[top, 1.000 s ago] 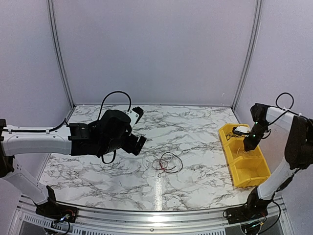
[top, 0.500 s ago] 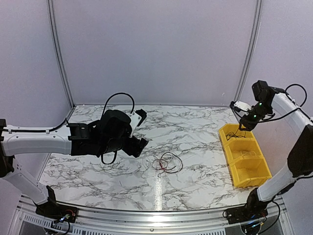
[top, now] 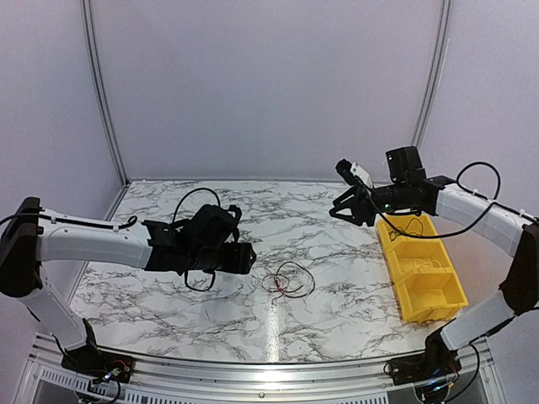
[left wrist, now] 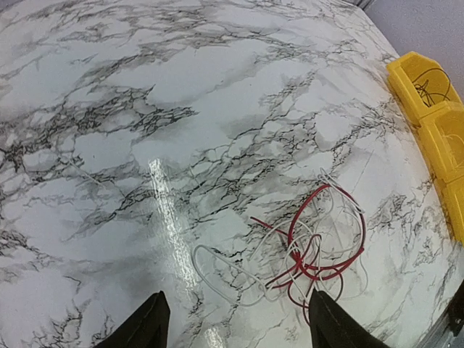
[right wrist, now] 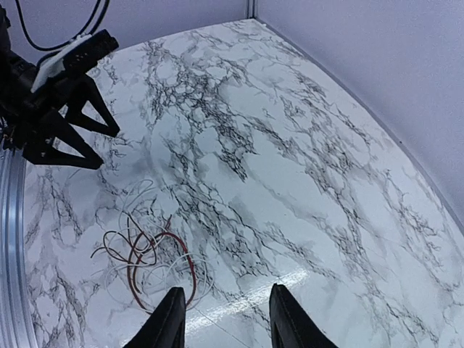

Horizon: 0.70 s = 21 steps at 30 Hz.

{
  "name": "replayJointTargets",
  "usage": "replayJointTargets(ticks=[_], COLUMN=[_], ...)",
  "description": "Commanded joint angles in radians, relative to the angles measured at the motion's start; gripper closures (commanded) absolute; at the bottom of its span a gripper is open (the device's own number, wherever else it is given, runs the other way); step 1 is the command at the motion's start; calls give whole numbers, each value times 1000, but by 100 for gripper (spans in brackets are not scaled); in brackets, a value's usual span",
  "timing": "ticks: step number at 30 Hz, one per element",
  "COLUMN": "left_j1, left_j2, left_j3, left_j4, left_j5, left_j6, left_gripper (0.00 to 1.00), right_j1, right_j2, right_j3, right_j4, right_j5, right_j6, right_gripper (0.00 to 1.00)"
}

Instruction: Untangle the cables

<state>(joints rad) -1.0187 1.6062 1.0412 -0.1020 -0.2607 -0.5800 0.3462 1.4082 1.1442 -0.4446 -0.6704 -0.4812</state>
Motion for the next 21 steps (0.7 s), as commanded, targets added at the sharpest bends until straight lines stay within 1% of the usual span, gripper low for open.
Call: replayJointTargets(ticks=[1, 4, 7, 11, 14, 18, 20, 21], left_j1=[5, 11, 25, 35, 37, 41, 44, 46], left_j2=[53, 106, 161, 221, 242, 264, 277, 279], left_j3=[-41, -38, -33, -1, 27, 54, 70, 75], left_j4=[149, 201, 244, 232, 225, 228, 241, 260], left_j5=[36, 61, 105, 126, 144, 139, 137, 142], left_j6=[-285, -336, -386, -441, -440, -410, -384, -365], left_gripper=[32, 35, 39, 44, 48, 58, 65, 70], right_j1=[19, 19, 17, 17, 16, 17, 17, 17], right_j2=[22, -4, -33, -38, -34, -28, -26, -25], right_j3=[-100, -177, -223, -217, -216, -213, -215, -215], right_j4=[282, 323, 341, 327, 315, 307, 306, 306], right_j5=[-143, -88, -78, -80, -81, -83, -84, -85], right_j6=[102, 53, 35, 24, 12, 4, 3, 2], right_gripper=[60, 61, 61, 61, 61, 61, 61, 61])
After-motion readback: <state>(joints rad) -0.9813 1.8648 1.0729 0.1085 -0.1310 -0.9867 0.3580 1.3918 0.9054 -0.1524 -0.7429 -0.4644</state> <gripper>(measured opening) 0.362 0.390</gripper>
